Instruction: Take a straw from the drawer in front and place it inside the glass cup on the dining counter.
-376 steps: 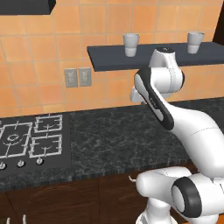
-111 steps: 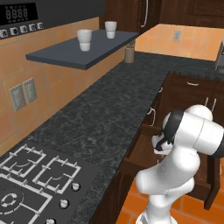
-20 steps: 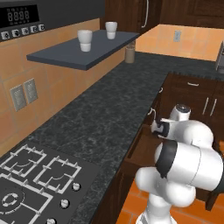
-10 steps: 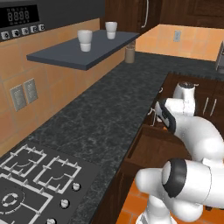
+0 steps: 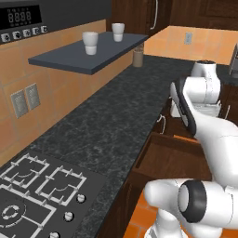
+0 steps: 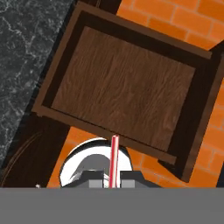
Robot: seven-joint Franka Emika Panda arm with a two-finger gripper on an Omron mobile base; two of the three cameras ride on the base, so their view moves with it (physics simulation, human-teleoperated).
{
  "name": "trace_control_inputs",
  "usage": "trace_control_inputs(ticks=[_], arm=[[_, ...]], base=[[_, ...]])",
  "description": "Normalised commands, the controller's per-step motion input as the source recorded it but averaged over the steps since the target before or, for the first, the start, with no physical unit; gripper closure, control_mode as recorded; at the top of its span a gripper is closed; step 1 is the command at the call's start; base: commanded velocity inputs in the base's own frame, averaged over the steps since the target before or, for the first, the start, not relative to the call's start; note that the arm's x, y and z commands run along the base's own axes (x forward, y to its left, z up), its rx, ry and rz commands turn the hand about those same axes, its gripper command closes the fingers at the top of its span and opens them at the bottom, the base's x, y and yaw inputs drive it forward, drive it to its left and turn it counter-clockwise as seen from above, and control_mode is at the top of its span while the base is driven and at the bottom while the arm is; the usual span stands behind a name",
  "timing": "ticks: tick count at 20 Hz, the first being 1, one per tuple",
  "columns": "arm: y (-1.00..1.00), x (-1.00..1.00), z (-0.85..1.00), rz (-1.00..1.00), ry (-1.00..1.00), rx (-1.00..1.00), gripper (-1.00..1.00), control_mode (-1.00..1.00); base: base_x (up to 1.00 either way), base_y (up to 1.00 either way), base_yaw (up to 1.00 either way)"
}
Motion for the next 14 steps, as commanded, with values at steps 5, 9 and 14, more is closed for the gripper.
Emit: trace_control_inputs(ticks=[5,9,14], arm=[[0.26,-0.86,0.12,0.0,-0.06,0.02,1.0,-1.0],[0.09,-0.51,0.0,0.0,-0.11,0.0,1.0,-1.0],[0.0,0.0,0.0,0.0,0.0,0.0,1.0,1.0]], base=[[0.0,0.0,0.0],[0.0,0.0,0.0],[-1.0,0.0,-0.04]])
